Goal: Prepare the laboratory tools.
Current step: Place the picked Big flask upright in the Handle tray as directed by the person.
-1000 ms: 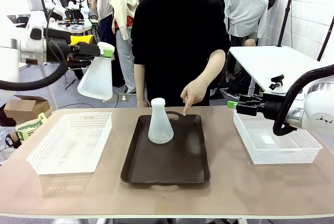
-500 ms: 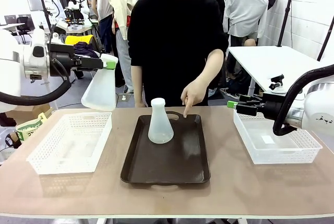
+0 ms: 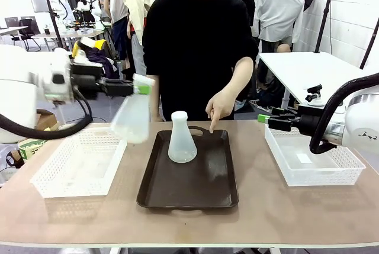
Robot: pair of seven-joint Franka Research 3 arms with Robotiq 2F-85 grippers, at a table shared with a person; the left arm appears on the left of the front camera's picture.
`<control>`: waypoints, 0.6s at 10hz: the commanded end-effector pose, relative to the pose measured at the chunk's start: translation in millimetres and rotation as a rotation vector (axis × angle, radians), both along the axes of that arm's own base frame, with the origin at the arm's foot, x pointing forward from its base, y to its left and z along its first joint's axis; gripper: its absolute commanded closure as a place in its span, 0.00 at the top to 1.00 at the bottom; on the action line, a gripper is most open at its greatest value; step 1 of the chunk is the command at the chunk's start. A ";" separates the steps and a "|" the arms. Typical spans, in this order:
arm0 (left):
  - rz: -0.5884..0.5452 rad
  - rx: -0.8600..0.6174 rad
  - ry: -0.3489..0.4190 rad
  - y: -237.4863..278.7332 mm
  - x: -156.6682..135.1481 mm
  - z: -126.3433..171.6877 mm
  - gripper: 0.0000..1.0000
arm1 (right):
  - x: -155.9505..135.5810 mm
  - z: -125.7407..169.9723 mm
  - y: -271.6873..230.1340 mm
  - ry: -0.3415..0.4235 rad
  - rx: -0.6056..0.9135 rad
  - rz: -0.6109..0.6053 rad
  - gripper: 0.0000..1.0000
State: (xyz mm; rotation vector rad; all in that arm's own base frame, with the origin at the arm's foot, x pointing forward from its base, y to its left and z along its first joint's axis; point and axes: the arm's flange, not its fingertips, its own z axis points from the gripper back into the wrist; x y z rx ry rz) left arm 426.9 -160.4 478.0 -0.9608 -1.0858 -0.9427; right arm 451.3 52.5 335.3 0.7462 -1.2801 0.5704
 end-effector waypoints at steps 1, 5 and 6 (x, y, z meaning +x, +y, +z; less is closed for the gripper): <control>-0.141 -0.089 -0.135 -39.8 -26.6 -22.1 0.00 | 0.8 0.4 -0.2 0.007 -0.011 0.001 1.00; -0.212 -0.035 -0.179 -102.0 -23.1 -97.6 0.00 | 0.8 0.4 -0.2 0.007 -0.011 0.001 1.00; -0.201 -0.067 -0.179 -109.1 -17.0 -105.3 0.00 | 0.8 0.4 -0.2 0.007 -0.011 0.001 1.00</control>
